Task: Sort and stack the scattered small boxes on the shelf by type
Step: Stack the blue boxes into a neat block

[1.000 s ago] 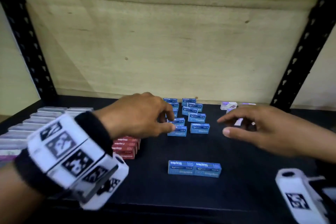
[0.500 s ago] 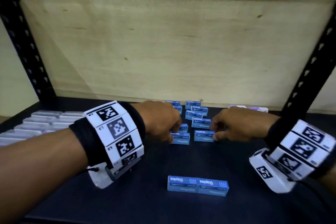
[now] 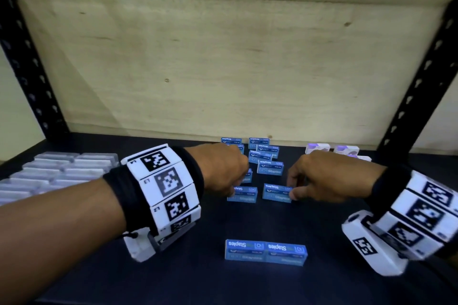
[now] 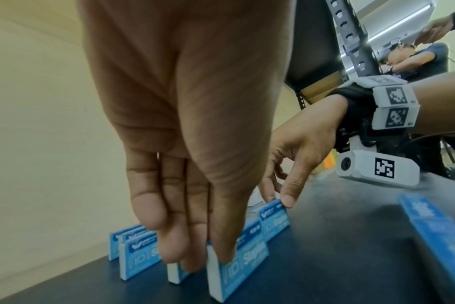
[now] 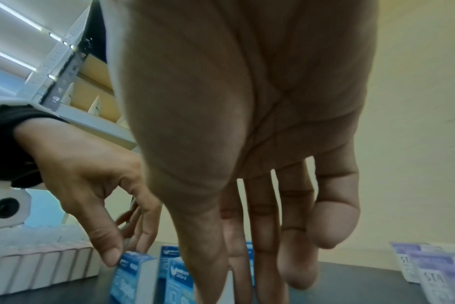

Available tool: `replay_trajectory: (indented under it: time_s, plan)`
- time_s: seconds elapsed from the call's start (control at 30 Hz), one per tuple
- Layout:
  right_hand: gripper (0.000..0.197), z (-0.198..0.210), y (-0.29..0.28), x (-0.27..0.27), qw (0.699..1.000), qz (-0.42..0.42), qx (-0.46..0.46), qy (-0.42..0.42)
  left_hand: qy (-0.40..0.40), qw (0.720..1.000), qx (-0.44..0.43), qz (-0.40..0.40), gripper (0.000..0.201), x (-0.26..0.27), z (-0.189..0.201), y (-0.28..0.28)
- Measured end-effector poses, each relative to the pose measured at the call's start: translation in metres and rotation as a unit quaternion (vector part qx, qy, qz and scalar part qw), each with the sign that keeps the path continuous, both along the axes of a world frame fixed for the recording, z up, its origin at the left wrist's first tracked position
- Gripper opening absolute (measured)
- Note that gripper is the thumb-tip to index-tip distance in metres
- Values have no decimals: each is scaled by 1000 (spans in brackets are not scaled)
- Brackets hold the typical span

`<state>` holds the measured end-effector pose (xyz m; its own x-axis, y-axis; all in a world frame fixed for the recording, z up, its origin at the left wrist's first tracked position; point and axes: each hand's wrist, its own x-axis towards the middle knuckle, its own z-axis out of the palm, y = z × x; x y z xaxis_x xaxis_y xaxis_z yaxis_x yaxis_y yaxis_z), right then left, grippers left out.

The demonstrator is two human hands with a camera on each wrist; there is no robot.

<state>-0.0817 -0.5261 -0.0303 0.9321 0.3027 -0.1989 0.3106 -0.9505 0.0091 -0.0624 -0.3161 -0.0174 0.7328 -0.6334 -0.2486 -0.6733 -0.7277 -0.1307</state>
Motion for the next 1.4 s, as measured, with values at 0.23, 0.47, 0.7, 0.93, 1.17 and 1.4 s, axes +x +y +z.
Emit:
replay_trajectory:
  time_s: [0.23, 0.47, 0.7, 0.93, 1.17, 1.4]
  plan:
    - [14, -2, -9, -39, 999, 18, 37, 21, 33, 999, -20, 6, 12, -28, 2, 20]
    - [17, 5, -9, -77, 997, 32, 44, 55, 19, 1000, -3, 1, 10, -56, 4, 33]
    - [35, 4, -4, -94, 993, 29, 85, 71, 36, 999, -8, 1, 17, -66, 6, 38]
    - [45, -3, 12, -98, 997, 48, 52, 35, 67, 998, -3, 7, 42, -74, -2, 26]
    - [31, -11, 20, -92, 996, 78, 35, 26, 52, 998, -30, -6, 31, -76, -7, 12]
    - [32, -8, 23, -90, 995, 92, 36, 36, 76, 996, -50, -10, 31, -74, -8, 8]
